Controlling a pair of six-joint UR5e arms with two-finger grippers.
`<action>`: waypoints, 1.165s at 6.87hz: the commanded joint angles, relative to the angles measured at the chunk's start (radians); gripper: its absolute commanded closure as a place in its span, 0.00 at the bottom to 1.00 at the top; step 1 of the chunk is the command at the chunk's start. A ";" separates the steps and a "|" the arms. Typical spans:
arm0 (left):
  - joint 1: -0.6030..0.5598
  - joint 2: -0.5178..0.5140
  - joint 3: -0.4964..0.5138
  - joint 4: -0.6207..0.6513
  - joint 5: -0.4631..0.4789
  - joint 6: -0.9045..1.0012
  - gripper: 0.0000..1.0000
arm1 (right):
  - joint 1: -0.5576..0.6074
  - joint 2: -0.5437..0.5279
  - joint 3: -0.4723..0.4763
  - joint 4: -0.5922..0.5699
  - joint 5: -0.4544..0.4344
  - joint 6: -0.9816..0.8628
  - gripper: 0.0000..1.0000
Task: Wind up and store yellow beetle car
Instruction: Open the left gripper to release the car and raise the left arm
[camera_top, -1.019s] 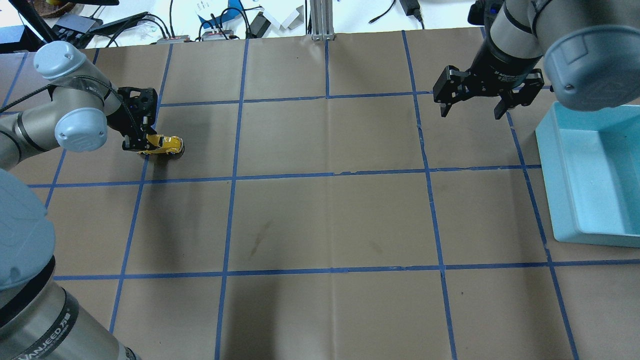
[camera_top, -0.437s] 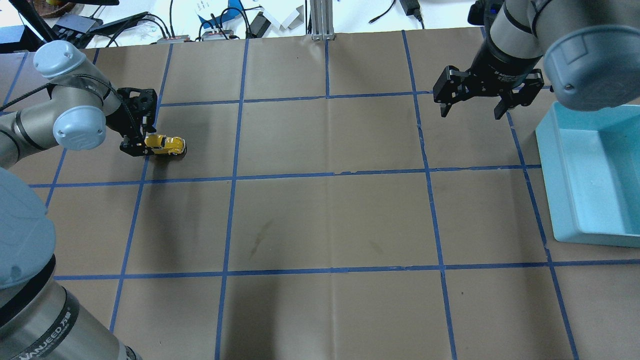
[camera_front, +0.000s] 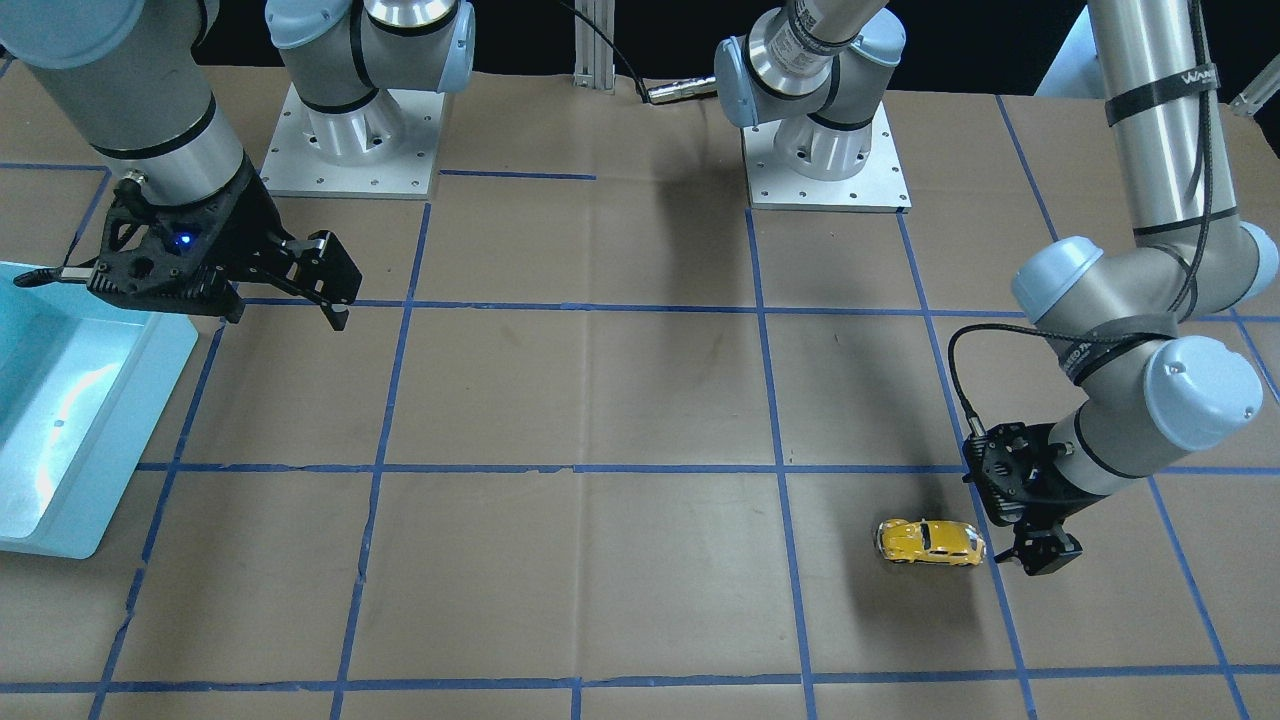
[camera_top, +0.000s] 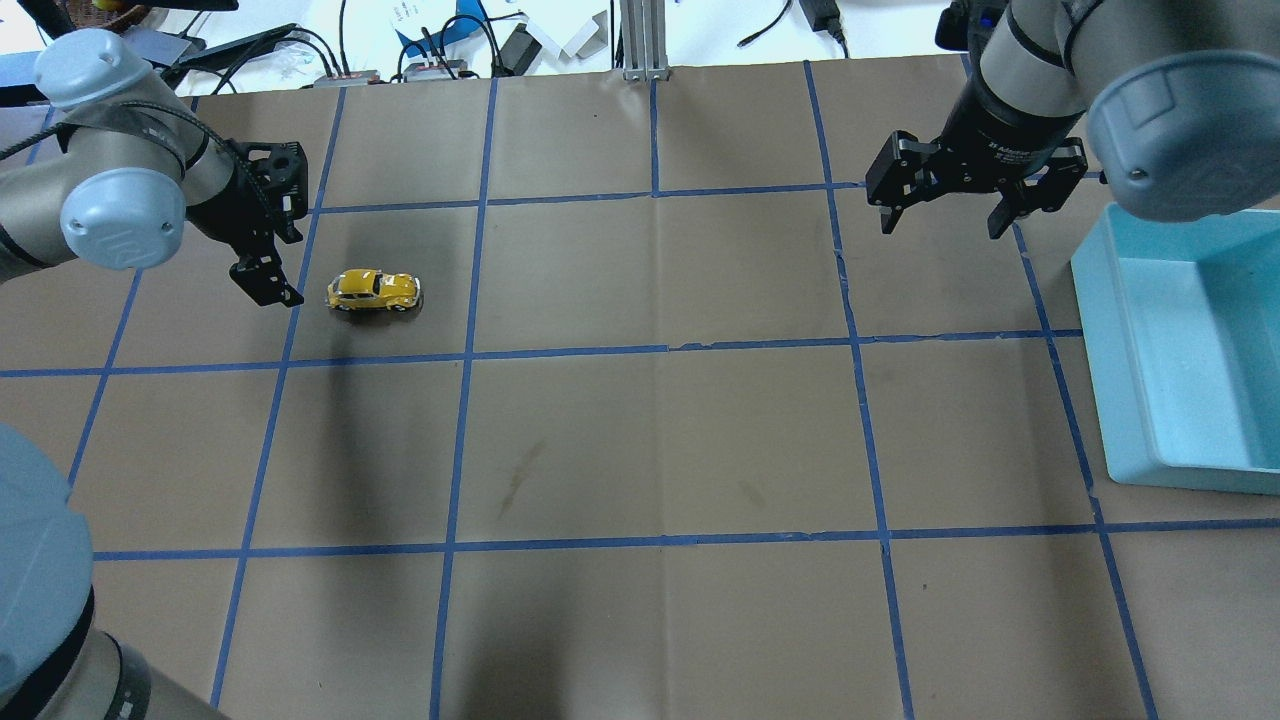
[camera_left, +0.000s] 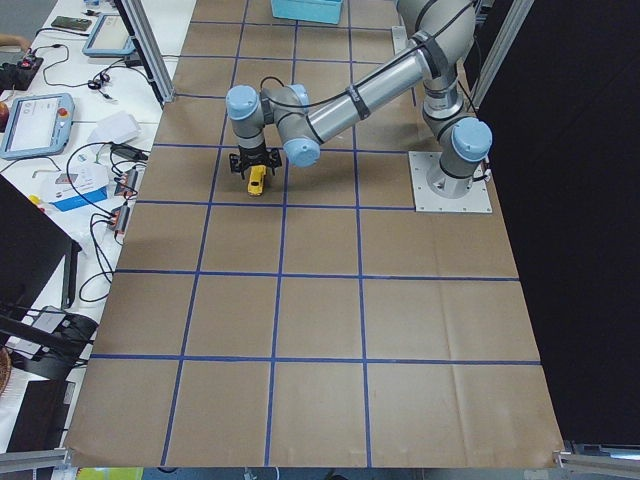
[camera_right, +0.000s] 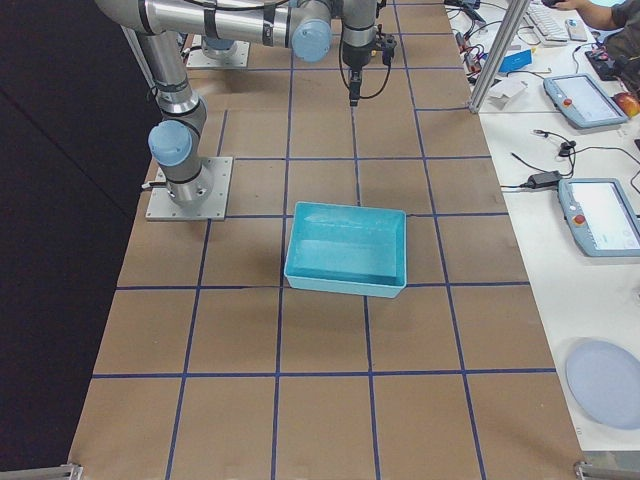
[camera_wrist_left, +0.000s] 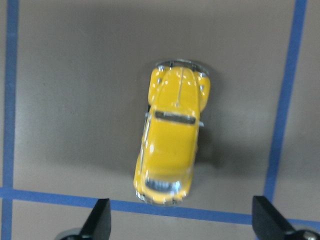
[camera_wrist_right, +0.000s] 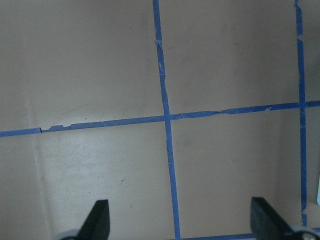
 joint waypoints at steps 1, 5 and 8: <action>-0.106 0.124 0.029 -0.176 0.001 -0.342 0.00 | 0.000 0.000 0.001 0.000 0.000 0.000 0.00; -0.288 0.261 0.156 -0.382 0.062 -1.282 0.00 | 0.000 0.000 0.001 0.000 0.000 -0.002 0.00; -0.282 0.252 0.244 -0.459 0.055 -1.645 0.00 | 0.000 0.000 0.001 0.000 0.000 -0.002 0.00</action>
